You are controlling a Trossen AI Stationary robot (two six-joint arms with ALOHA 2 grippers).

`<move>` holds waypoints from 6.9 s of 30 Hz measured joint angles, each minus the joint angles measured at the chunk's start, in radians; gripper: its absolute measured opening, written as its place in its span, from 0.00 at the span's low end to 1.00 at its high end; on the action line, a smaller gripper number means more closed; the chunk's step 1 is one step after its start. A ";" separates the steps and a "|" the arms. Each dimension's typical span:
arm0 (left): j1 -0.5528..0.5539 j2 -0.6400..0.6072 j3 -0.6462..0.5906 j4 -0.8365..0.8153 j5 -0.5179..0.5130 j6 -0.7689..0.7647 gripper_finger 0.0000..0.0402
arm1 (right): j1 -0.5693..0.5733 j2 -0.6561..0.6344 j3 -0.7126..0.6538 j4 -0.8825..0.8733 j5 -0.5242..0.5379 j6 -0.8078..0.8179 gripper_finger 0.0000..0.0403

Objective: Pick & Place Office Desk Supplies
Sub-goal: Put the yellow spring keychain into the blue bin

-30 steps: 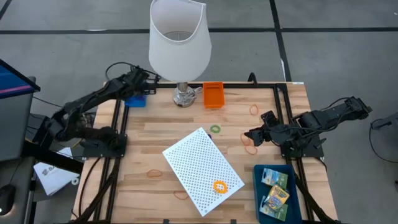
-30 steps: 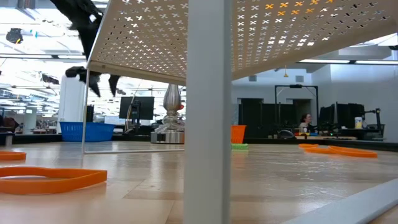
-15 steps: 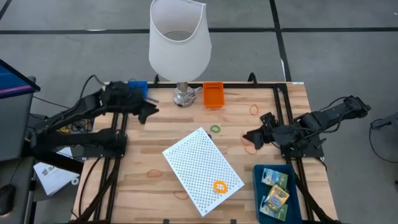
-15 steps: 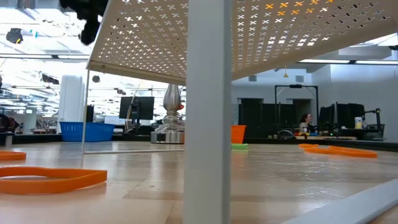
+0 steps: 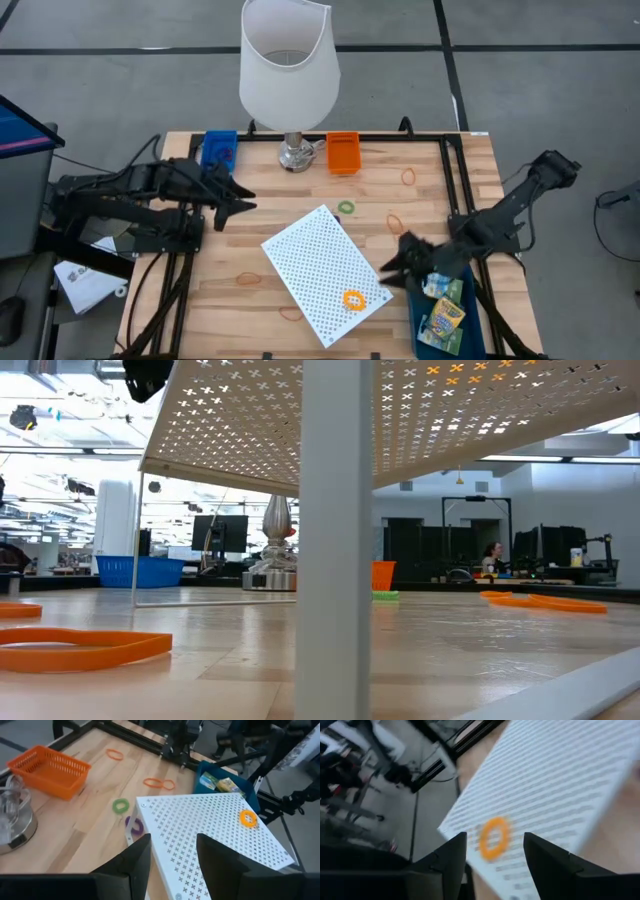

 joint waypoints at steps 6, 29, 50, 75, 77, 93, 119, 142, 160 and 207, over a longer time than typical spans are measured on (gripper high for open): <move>-0.078 0.006 0.000 0.037 -0.044 0.011 0.38 | 0.030 0.180 0.064 0.091 -0.046 -0.053 0.42; -0.197 0.006 0.000 0.043 -0.060 0.017 0.38 | -0.021 0.473 0.220 0.081 -0.137 -0.267 0.43; -0.207 0.006 0.000 0.042 -0.059 0.010 0.38 | -0.091 0.485 0.224 0.021 -0.112 -0.252 0.34; -0.206 0.006 0.000 0.071 -0.059 0.008 0.38 | -0.090 0.494 0.382 -0.211 -0.066 -0.321 0.00; -0.206 0.006 0.000 0.071 -0.059 0.008 0.38 | -0.091 0.492 0.433 -0.274 -0.027 -0.341 0.00; -0.209 0.006 0.000 0.074 -0.059 0.009 0.38 | -0.096 0.490 0.553 -0.374 -0.026 -0.403 0.06; -0.227 0.006 0.000 0.088 -0.059 -0.002 0.38 | -0.162 0.586 0.533 -0.363 -0.088 -0.536 0.54; -0.227 0.006 0.000 0.087 -0.059 -0.012 0.38 | -0.129 0.665 0.538 -0.400 -0.033 -0.525 0.12; -0.227 0.006 0.000 0.086 -0.059 -0.012 0.38 | -0.131 0.671 0.597 -0.461 0.022 -0.538 0.01; -0.226 0.258 0.000 0.768 -0.328 0.245 0.49 | -0.344 0.664 1.211 -0.597 0.462 -1.205 0.00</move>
